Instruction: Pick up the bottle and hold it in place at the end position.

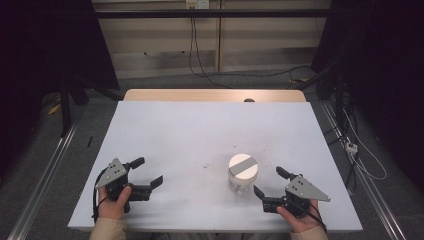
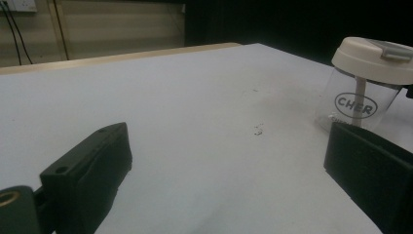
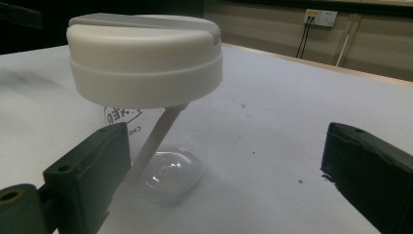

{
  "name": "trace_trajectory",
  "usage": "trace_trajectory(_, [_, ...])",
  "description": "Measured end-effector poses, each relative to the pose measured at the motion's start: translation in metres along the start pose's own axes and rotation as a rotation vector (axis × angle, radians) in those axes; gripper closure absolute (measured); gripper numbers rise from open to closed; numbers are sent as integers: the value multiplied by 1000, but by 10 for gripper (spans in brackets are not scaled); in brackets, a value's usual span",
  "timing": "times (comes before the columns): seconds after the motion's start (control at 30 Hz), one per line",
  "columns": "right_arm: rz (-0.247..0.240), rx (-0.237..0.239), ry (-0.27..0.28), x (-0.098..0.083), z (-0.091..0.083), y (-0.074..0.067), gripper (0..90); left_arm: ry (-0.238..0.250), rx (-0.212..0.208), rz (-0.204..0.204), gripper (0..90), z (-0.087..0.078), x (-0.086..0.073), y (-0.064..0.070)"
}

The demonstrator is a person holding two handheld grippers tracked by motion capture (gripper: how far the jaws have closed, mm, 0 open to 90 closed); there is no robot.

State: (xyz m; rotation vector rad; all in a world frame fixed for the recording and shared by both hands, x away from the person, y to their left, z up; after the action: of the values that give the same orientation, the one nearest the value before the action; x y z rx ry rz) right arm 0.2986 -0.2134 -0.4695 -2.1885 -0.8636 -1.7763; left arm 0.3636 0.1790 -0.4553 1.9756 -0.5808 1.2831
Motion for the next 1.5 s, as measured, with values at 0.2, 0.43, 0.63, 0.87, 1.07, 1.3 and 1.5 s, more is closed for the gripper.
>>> trace_trajectory(0.2, [6, 25, -11, 1, 6, -7, 35, 3, -1, -2, 32, 1, 1, 0])
trace_trajectory(0.43, [-4, 48, -21, 4, 13, -17, 35, -5, -2, -4, 32, 4, -1, 1])
trace_trajectory(0.63, [-16, 67, -36, 5, 21, -25, 37, -5, 7, 3, 32, 1, -1, 2])
trace_trajectory(0.87, [11, 68, -31, 9, 31, -30, 40, -8, 21, 10, 32, -3, -3, 1])
trace_trajectory(1.07, [14, 67, -39, 10, 38, -34, 40, -18, 23, 7, 32, -5, -6, 2])
trace_trajectory(1.3, [26, 57, -39, 12, 42, -35, 40, -16, 16, 9, 32, -2, -5, 3])
trace_trajectory(1.5, [49, 54, -41, 14, 46, -35, 39, -16, 15, 8, 33, -1, -5, 2])
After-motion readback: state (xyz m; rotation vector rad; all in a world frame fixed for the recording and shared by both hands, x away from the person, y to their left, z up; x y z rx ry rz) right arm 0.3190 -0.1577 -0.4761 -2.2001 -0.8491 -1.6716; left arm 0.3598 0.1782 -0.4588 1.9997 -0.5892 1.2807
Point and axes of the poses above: each handheld gripper's, and its own axes: z roughly forward along the jaws, x roughly out of its top, y roughly to its right, the point moved 6 cm from there along z, roughly forward along the jaws, and after that the axes turned 12 degrees about -z, right-handed, at the moved point
